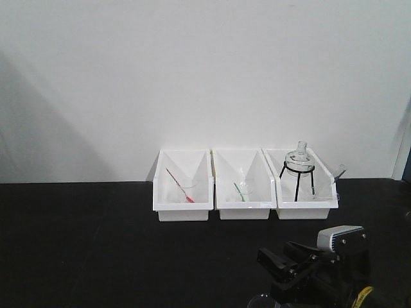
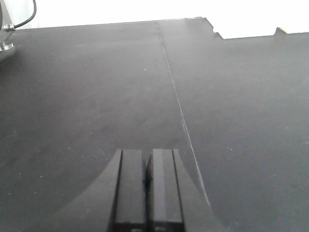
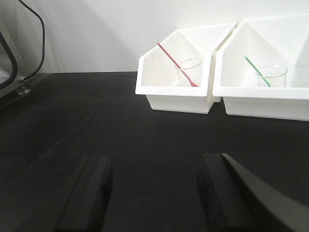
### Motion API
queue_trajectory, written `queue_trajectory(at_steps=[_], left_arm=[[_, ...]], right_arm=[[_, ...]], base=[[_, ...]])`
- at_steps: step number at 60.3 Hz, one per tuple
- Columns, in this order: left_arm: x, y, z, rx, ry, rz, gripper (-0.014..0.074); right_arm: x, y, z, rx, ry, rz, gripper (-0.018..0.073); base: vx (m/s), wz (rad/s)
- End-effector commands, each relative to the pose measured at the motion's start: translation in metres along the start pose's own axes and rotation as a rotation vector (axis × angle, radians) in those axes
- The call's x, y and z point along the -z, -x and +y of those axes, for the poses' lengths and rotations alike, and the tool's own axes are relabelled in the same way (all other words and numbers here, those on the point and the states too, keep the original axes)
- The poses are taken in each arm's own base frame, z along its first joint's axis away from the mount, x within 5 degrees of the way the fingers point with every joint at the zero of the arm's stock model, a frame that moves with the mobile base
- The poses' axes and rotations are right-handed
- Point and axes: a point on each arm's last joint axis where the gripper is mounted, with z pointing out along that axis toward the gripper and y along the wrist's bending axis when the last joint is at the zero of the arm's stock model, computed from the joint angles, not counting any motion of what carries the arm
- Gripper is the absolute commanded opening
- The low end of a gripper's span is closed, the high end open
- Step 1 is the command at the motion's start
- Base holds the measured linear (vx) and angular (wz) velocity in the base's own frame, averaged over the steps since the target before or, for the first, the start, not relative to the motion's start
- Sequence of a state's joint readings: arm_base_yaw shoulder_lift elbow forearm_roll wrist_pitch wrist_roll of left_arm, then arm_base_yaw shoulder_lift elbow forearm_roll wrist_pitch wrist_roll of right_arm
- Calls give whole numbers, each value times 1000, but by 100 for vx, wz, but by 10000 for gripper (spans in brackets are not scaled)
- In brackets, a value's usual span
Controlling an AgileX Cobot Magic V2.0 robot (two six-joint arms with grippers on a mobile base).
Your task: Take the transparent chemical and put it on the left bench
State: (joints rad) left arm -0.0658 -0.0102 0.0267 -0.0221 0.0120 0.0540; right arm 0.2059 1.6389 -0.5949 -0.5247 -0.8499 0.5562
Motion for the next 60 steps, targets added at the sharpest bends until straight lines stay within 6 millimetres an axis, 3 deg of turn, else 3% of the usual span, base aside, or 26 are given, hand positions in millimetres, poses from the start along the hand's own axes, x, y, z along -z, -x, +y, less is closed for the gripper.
queue_trajectory(at_steps=[1, 21, 29, 44, 53, 60], left_arm=[[1, 3, 0, 9, 2, -81, -3], [1, 3, 0, 9, 2, -81, -3], [1, 3, 0, 9, 2, -81, -3], [1, 3, 0, 9, 2, -81, -3], [1, 3, 0, 9, 2, -81, -3], [1, 3, 0, 9, 2, -81, -3]], right_arm=[[2, 26, 9, 35, 59, -136, 478], [34, 62, 22, 116, -24, -136, 425], [64, 82, 29, 167, -129, -103, 321], [138, 104, 38, 178, -401, -22, -15], [172, 101, 43, 185, -495, -5, -10], [187, 98, 47, 185, -505, -32, -8]], base=[[0, 0], [0, 0], [0, 0], [0, 0], [0, 0], [0, 0]])
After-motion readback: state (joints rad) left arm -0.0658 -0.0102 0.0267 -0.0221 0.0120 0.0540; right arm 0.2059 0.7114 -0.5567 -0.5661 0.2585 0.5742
